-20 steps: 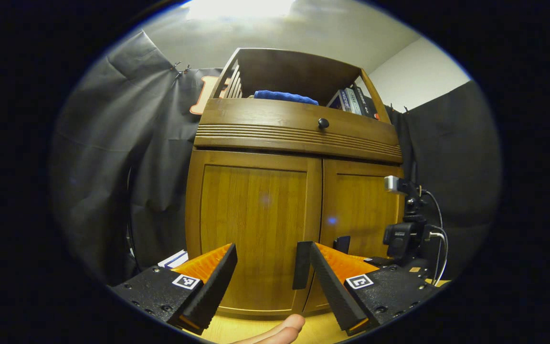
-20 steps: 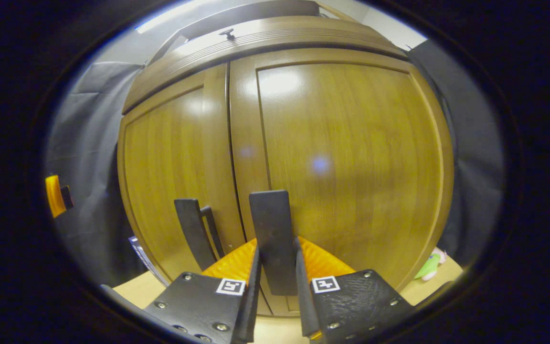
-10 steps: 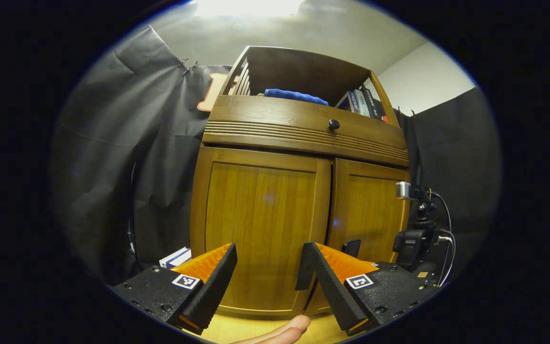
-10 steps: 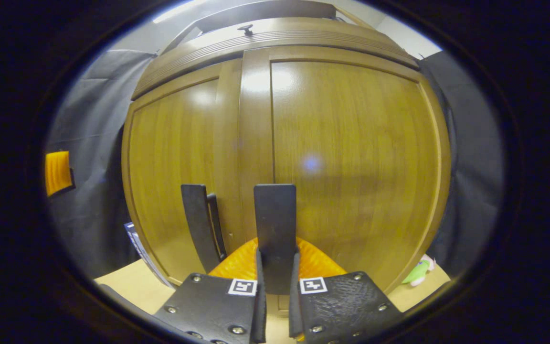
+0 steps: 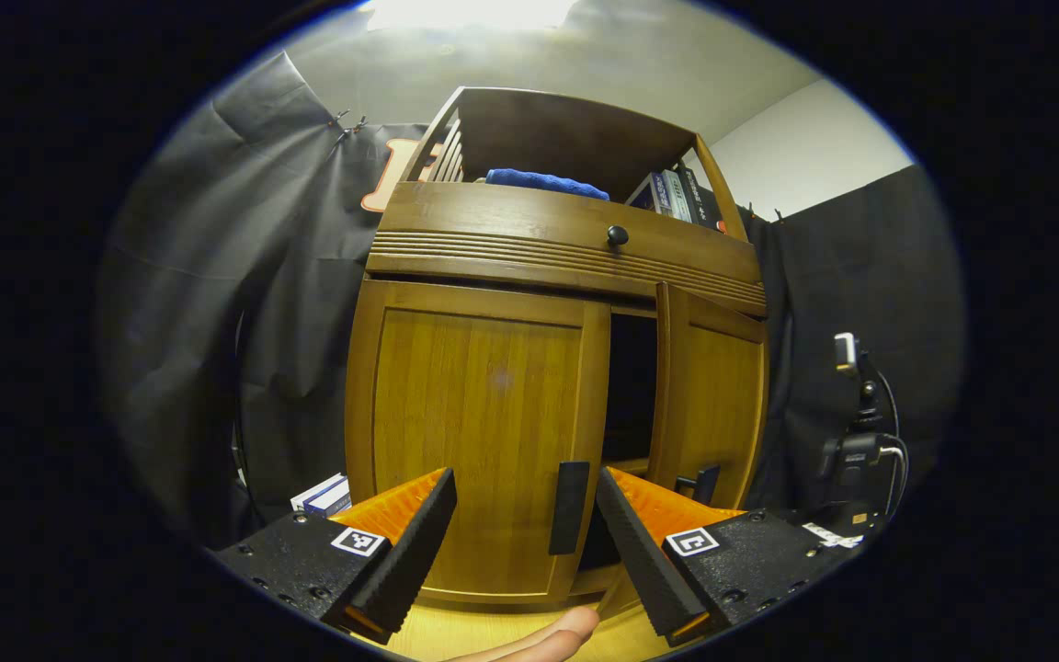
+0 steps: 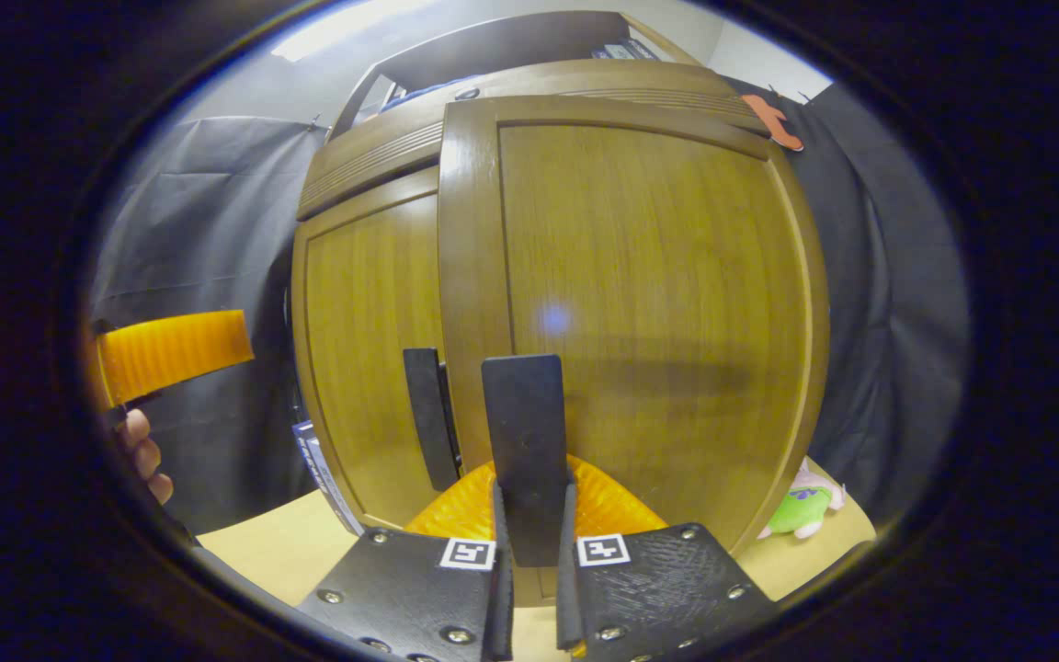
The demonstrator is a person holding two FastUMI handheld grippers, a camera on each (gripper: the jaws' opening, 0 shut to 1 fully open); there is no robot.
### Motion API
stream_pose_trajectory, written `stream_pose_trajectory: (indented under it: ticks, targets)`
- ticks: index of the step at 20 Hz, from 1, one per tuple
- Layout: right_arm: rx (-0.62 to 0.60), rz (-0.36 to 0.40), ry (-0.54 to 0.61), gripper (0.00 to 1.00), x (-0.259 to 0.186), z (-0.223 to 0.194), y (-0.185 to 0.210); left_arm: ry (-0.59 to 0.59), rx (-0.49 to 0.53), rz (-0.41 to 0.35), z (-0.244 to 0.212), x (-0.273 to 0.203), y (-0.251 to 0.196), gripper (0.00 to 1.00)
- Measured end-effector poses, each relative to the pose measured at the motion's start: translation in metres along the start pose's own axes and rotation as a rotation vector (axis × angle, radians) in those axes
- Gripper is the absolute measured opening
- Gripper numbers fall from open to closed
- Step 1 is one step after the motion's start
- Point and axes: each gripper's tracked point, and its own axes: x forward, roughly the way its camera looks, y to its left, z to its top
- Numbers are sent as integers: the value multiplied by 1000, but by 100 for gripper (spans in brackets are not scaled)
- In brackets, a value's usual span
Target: Open the right door of the double-door shoe cabinet with the right hand, and open the left door with the left hand.
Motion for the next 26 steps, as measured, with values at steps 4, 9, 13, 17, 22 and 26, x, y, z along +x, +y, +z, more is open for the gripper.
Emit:
stream_pose_trajectory:
  ticks: [4, 9, 13, 17, 22, 26]
  targets:
    - [13, 26, 1, 18, -25, -1, -6, -9, -14, -8, 2, -1, -3, 92]
    - [5, 11, -4, 18, -40, 3, -14, -4, -12, -6, 0, 0, -3, 92]
    - [6, 18, 15, 18, -51, 1, -18, -8, -26, -18, 1, -1, -7, 92]
    - [15, 17, 14, 18, -74, -6, -30, -3, -18, -41, 0, -2, -13, 95]
    - [11, -2, 0, 18, -93, -2, -41, 61, -21, -71, -17, 2, -20, 95]
    - [13, -4, -17, 18, -102, -3, -49, 59, -27, -44, -19, 7, -15, 95]
